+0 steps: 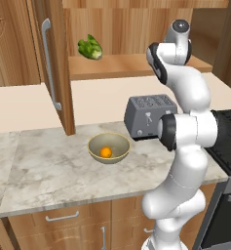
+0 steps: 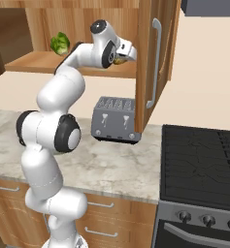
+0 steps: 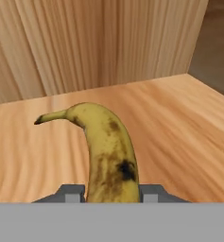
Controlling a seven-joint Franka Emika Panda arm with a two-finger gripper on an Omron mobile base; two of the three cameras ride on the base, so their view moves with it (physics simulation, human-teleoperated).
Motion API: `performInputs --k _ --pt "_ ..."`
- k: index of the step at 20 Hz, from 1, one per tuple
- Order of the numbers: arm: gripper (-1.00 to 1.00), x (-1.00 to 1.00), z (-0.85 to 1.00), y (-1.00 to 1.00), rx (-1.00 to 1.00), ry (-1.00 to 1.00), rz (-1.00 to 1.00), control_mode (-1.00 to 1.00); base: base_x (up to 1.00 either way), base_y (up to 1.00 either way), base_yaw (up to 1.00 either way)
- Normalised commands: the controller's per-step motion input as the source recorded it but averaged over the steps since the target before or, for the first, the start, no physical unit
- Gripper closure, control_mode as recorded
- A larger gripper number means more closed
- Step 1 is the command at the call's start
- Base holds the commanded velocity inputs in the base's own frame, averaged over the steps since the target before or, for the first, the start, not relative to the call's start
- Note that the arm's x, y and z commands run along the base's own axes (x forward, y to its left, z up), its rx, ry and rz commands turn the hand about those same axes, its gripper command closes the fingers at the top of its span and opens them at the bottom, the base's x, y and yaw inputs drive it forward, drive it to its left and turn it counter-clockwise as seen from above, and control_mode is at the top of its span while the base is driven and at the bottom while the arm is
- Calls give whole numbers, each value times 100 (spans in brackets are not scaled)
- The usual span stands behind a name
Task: Open the cabinet. Pick the orange and banana from the cabinet and place them into the bowl. Then close the cabinet.
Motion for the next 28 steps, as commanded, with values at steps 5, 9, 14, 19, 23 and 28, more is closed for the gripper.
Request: performInputs --k 5,9,14,19,23,28 --pt "100 -85 17 64 -1 -14 0 -100 0 0 0" --pt "100 -100 13 81 -5 -4 7 -100 0 0 0" --pt "100 -100 0 76 -4 0 13 -100 0 0 0" --pt "100 -100 -2 59 0 0 16 -100 0 0 0" --pt "100 -100 -5 73 0 1 18 -100 0 0 0" --pt "100 -83 -30 50 1 7 13 -100 0 0 0"
